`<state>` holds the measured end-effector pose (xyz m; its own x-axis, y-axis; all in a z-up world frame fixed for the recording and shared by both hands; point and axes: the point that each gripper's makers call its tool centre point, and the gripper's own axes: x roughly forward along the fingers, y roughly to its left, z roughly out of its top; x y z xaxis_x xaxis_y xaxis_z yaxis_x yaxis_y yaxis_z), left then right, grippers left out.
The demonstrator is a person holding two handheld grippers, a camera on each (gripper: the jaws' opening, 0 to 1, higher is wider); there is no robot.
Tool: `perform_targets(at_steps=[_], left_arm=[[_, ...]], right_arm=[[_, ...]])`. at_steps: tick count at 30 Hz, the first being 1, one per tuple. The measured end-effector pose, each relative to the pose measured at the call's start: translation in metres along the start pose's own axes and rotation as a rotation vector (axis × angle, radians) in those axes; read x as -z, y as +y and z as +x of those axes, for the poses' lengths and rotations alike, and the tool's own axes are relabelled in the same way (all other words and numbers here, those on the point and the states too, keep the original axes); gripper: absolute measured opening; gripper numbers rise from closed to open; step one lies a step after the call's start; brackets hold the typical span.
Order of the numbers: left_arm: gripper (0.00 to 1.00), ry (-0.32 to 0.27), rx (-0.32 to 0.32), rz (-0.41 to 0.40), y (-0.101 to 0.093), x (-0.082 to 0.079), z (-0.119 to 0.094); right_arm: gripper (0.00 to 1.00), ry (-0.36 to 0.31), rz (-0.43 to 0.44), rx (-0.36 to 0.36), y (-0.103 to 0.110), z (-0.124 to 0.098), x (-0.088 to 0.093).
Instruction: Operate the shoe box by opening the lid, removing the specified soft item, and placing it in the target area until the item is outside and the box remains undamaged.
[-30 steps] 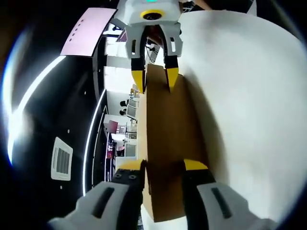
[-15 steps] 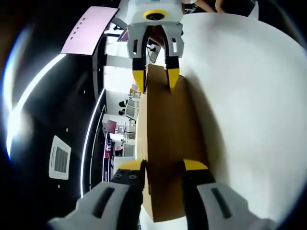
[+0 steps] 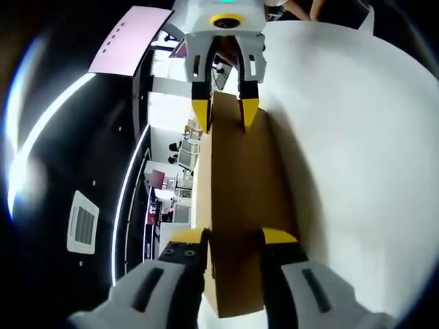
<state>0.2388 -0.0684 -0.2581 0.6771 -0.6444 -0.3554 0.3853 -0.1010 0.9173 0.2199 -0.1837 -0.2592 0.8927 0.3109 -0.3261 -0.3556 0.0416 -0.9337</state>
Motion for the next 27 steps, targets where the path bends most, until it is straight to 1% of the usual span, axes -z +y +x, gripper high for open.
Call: perform_targets(at_steps=[10, 27], left_arm=[[0.29, -0.013, 0.005, -0.019, 0.0014, -0.0007, -0.0018], [0.29, -0.004, -0.001, -0.022, 0.0046, 0.0003, -0.0046]], right_arm=[[0.29, 0.007, -0.006, -0.003, -0.0013, -0.0007, -0.0005], [0.28, 0.011, -0.014, -0.008, -0.0049, -0.0015, -0.0024]])
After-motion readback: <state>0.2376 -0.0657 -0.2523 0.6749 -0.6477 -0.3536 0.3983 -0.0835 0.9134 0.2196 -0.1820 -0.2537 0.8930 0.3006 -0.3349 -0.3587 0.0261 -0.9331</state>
